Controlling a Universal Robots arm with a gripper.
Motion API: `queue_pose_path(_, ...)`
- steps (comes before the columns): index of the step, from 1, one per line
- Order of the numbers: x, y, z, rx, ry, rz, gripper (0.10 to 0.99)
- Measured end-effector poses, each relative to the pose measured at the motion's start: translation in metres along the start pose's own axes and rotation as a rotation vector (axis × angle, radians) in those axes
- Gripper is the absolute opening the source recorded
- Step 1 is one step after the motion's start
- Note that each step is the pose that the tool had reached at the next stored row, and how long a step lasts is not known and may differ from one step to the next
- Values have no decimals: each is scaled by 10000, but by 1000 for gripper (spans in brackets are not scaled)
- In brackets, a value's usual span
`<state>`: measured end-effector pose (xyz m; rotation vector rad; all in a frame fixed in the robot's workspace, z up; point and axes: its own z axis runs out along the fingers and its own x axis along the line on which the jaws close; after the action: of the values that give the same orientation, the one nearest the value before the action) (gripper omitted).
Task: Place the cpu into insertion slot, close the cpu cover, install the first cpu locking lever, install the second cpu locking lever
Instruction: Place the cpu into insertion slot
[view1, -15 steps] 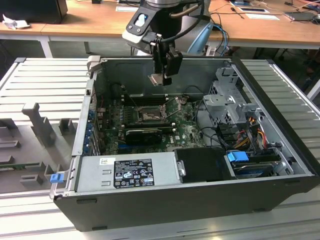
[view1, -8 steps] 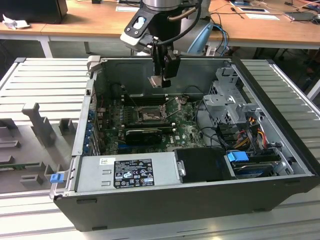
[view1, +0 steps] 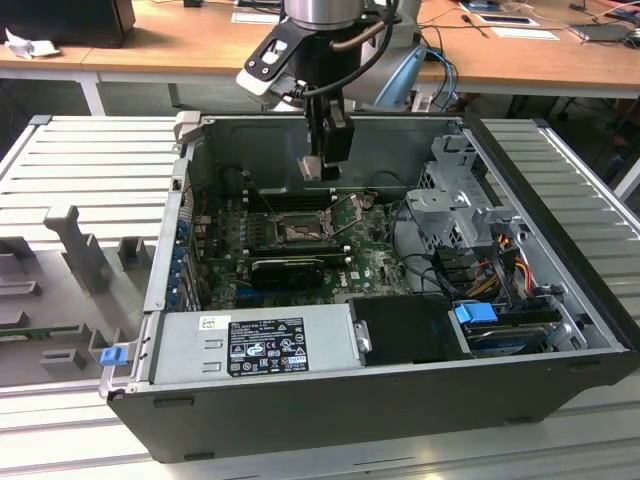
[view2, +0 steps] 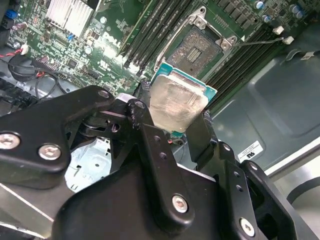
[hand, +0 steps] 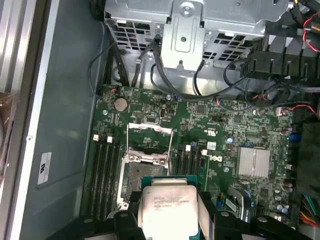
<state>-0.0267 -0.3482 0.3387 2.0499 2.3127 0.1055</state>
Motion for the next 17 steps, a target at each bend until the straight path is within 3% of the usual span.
queue_pose_path(10, -1, -5, 57, -1, -2, 31, 529)
queue_pose_path(17, -1, -5, 62, -5, -45, 554, 529)
